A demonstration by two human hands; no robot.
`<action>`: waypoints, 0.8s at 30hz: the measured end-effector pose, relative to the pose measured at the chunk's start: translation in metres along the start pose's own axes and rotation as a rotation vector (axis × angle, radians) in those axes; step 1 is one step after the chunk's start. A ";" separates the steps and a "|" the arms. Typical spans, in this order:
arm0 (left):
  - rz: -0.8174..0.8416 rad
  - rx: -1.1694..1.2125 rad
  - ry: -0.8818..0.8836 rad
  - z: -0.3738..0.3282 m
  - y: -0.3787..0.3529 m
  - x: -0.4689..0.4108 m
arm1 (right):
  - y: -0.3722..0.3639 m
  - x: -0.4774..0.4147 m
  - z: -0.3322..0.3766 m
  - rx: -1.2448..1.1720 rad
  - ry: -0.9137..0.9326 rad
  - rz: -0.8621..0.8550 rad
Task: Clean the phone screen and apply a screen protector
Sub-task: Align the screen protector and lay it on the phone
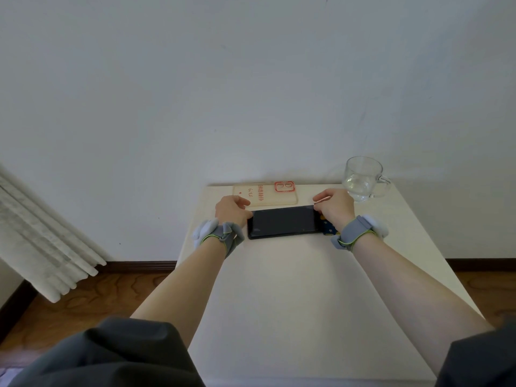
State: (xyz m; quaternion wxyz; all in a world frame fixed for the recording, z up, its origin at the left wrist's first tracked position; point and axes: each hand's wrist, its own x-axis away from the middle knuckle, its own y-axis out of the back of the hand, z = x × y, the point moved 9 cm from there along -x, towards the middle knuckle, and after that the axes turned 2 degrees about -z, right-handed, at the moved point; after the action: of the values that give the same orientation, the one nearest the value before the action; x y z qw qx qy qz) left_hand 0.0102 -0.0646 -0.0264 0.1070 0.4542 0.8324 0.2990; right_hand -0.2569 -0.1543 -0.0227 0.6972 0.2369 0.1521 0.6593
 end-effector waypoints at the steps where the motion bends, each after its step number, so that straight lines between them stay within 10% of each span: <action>1: 0.013 -0.049 -0.032 -0.005 -0.002 0.002 | -0.001 0.000 0.000 -0.006 0.009 0.012; 11: 0.308 -0.597 -0.510 -0.048 -0.046 0.038 | -0.018 0.004 0.010 0.144 0.141 0.151; 24: 0.334 -0.564 -0.506 -0.051 -0.047 0.041 | -0.017 0.005 0.011 0.199 0.202 0.160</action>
State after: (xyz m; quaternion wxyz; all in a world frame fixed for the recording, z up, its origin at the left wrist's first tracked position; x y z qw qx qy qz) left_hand -0.0683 -0.0708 -0.0098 0.3785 0.5950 0.5800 0.4077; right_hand -0.2358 -0.1512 -0.0220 0.5966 0.2485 0.2664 0.7151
